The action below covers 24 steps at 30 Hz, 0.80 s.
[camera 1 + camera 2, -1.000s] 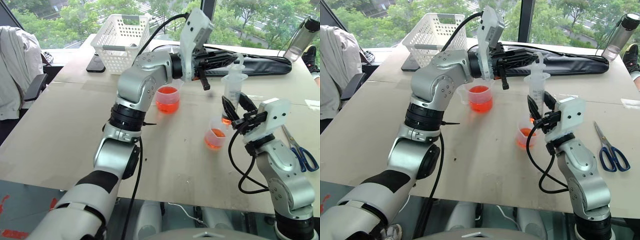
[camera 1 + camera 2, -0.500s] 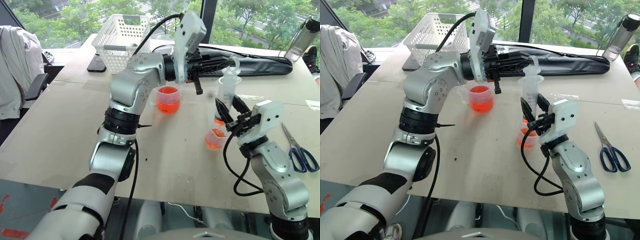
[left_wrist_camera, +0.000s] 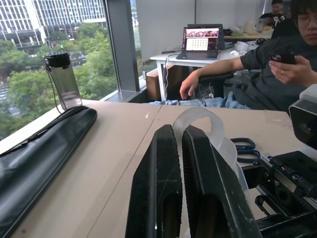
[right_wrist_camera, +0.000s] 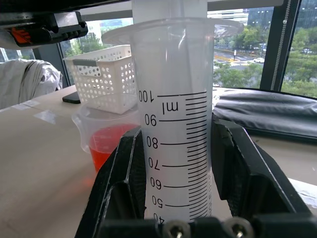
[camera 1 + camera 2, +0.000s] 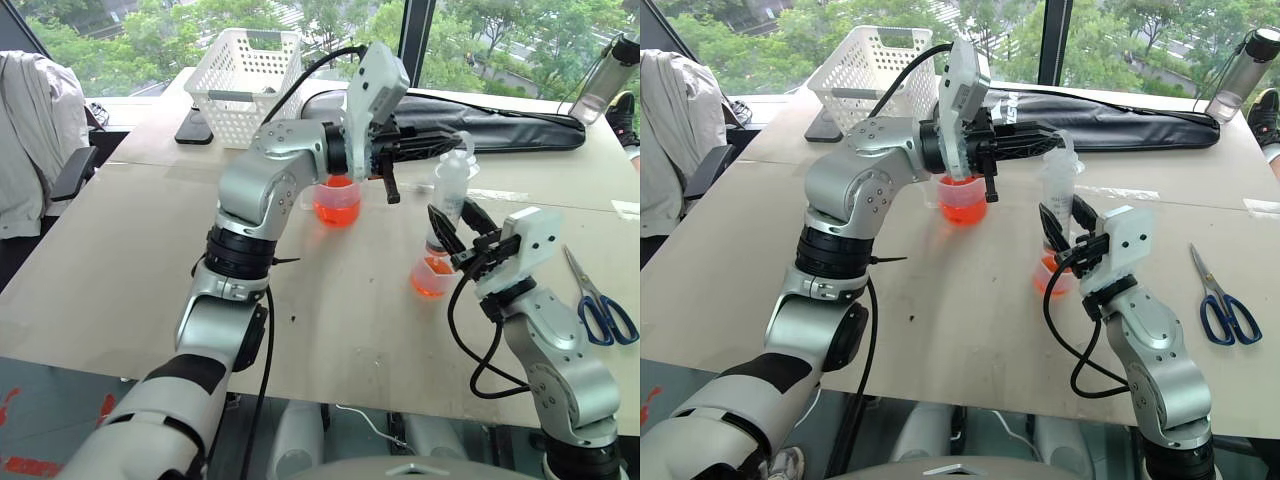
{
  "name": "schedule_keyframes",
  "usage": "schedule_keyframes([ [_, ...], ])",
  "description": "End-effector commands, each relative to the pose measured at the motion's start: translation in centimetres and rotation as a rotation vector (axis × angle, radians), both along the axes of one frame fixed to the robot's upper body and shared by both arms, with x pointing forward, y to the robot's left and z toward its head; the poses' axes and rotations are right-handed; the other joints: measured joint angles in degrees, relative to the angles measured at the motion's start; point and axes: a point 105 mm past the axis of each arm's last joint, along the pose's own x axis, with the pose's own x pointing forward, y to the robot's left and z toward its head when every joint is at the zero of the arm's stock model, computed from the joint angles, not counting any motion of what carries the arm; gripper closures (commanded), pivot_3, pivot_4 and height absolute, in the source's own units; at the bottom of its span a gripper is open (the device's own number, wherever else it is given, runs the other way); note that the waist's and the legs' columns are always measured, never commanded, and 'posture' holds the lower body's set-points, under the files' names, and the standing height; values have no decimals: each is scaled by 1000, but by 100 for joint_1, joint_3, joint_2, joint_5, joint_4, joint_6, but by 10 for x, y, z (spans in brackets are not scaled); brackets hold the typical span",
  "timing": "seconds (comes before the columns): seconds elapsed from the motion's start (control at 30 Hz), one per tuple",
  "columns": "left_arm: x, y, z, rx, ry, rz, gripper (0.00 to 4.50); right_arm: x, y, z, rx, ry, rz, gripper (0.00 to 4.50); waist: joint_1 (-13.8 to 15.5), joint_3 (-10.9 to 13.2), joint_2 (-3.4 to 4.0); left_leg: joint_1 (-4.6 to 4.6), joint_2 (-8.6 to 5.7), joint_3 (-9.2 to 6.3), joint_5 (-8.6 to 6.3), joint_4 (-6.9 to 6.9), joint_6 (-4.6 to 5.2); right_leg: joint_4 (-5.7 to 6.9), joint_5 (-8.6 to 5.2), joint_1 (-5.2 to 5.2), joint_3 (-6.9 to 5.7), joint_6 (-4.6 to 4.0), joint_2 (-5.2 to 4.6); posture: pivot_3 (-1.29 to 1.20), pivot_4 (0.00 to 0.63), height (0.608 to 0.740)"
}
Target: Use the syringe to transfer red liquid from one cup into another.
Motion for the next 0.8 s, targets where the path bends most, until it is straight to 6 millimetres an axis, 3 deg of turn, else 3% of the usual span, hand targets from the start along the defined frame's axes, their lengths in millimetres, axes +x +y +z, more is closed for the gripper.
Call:
schedule_keyframes([
  [0.03,-27,-20,-22,83,30,-172,4500,-12,-6,34,17,-151,-28,3066,-1,0,0,0,0,0,0,0,0,0,0,0,0,0,0,0,150,724],
  [0.47,-29,-21,-32,97,56,-193,4500,-12,-12,46,10,-170,-51,3069,-1,0,0,0,0,0,0,1,0,1,0,0,0,0,0,0,150,724],
  [0.8,-21,-9,-6,-37,133,-173,4500,-16,-20,35,-2,-153,-70,3070,-3,0,0,0,0,0,0,1,0,0,0,0,0,0,0,0,150,724],
])
